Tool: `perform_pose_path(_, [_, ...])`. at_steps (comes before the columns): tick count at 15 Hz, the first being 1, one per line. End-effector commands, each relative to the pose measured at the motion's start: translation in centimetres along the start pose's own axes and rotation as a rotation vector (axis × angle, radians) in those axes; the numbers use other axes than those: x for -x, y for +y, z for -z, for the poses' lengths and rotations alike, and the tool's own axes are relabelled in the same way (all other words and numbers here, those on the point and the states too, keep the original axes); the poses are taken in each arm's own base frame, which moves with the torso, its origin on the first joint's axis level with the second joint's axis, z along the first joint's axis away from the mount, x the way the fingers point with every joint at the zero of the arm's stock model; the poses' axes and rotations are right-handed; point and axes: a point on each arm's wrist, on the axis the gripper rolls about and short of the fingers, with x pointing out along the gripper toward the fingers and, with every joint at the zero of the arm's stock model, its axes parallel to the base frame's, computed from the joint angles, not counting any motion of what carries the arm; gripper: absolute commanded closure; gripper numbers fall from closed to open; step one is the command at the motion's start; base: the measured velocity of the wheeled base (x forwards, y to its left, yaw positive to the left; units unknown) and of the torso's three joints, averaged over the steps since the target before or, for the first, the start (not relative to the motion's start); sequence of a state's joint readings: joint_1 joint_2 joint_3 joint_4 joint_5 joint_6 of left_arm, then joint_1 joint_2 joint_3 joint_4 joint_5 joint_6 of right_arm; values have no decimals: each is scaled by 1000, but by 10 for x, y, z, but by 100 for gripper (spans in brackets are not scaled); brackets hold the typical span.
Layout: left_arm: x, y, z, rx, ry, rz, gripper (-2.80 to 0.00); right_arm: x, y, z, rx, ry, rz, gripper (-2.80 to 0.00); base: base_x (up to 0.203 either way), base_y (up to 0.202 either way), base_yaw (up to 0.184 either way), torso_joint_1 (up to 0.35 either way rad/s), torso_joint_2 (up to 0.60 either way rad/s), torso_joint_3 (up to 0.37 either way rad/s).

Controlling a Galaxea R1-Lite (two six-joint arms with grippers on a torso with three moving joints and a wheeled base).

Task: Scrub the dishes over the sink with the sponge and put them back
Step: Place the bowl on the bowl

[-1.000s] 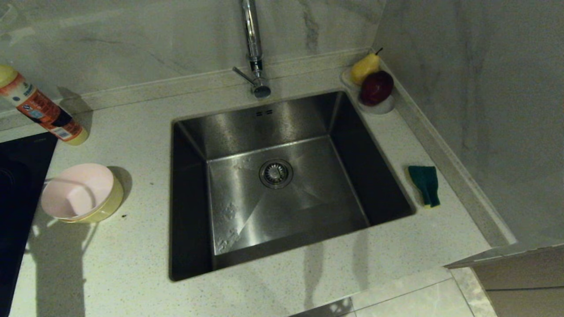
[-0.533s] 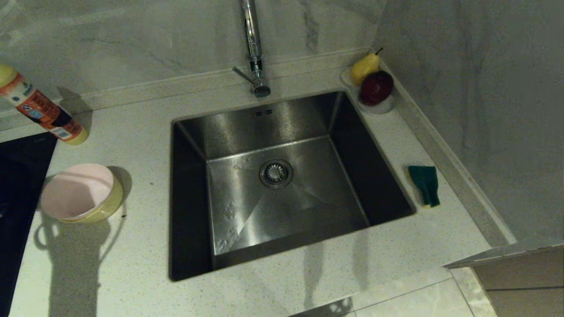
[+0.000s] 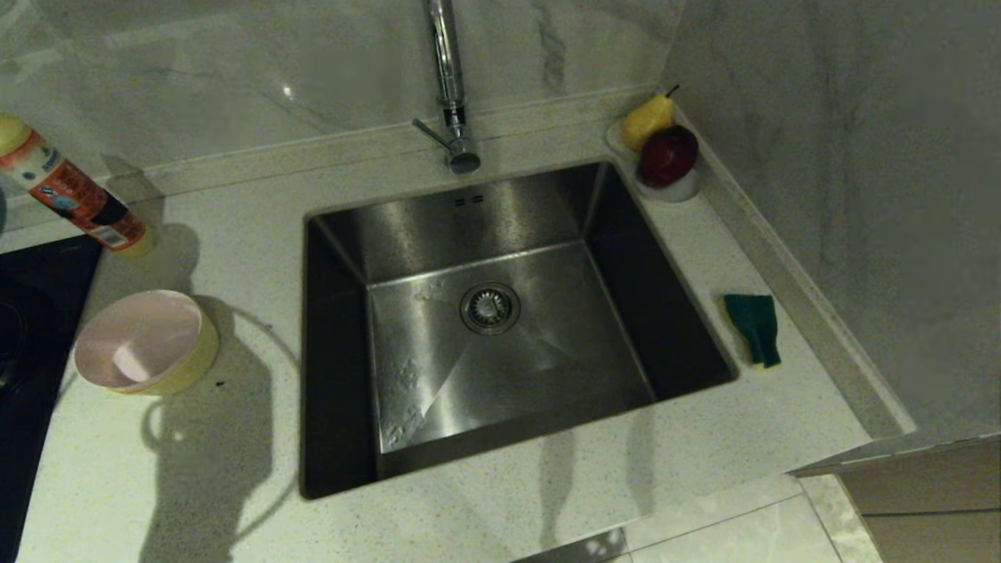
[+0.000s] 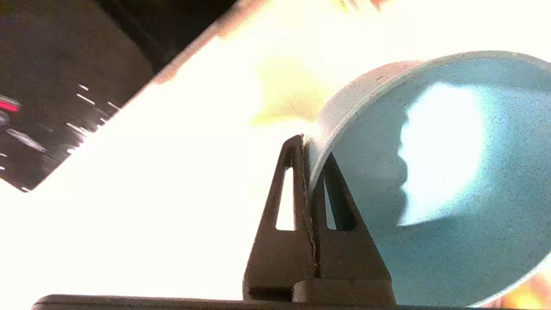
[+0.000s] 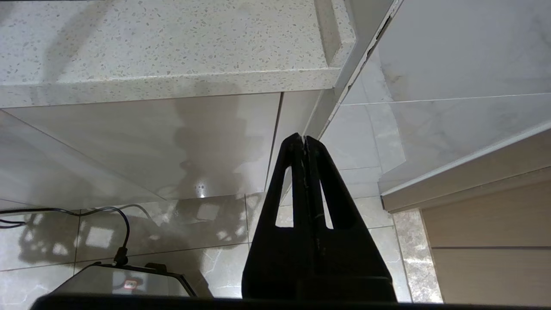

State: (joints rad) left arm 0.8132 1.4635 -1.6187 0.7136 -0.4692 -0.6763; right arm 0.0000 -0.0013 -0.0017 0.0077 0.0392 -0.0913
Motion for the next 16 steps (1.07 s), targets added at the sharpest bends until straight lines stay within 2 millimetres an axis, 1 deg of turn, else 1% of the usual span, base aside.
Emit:
perform_pose_path(1, [11,-21,24,-79,54,64,0,0,0,0,1,0,-1,0,0,0,0,0,0,0])
perform_pose_path(3, [-1,-28,35,-123,76,30,0,0,0,0,1,0,-1,0,0,0,0,0,0,0])
perform_pose_path(4, [-10,-30,40,-148,92,0,0,0,0,0,1,0,-1,0,0,0,0,0,0,0])
perform_pose_path(6, [-34,-32,52,-194,142,-47,0,0,0,0,1,0,-1,0,0,0,0,0,0,0])
perform_pose_path(8, [-61,-35,58,-230,129,-111,0,0,0,0,1,0,-1,0,0,0,0,0,0,0])
perform_pose_path(10, [-81,-34,68,-264,118,-167,0,0,0,0,1,0,-1,0,0,0,0,0,0,0])
perform_pose_path(12, [-101,-31,70,-288,92,-185,0,0,0,0,1,0,-1,0,0,0,0,0,0,0])
perform_pose_path(13, [-108,-29,72,-294,83,-189,0,0,0,0,1,0,-1,0,0,0,0,0,0,0])
perform_pose_path(16, [-111,-29,75,-301,85,-189,0,0,0,0,1,0,-1,0,0,0,0,0,0,0])
